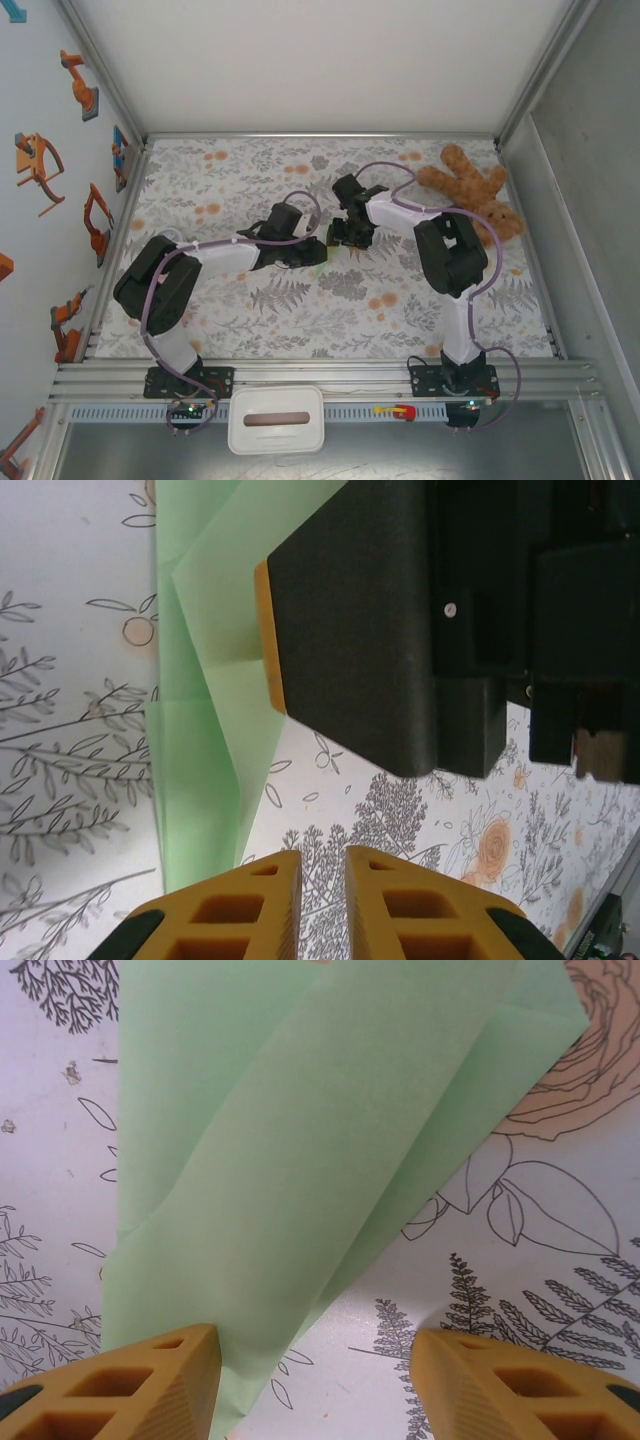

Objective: Fold a paper plane with a square sheet of paper (pick it up from the middle)
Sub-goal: Fold the wing for the fifth time at the center of the table.

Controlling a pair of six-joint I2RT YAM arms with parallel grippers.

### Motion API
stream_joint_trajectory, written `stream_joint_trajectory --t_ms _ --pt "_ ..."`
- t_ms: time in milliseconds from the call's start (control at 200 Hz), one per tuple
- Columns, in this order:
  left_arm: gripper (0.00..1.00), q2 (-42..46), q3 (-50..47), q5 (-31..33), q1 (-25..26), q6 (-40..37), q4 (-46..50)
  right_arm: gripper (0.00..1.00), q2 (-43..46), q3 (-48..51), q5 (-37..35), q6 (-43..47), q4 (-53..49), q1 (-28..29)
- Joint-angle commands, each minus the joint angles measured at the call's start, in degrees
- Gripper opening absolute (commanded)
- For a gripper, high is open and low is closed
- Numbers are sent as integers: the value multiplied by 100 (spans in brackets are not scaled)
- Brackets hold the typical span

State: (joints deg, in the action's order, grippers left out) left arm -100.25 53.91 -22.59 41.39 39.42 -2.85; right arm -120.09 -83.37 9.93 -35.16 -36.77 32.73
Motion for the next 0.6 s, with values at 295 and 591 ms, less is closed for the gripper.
stream_joint_trajectory --t_ms 295,591 --pt "20 -397 216 -132 28 32 -75 56 -1190 445 -246 -79 309 5" --pt "19 -469 157 -30 -61 35 -75 56 -1177 436 -229 -77 276 -4"
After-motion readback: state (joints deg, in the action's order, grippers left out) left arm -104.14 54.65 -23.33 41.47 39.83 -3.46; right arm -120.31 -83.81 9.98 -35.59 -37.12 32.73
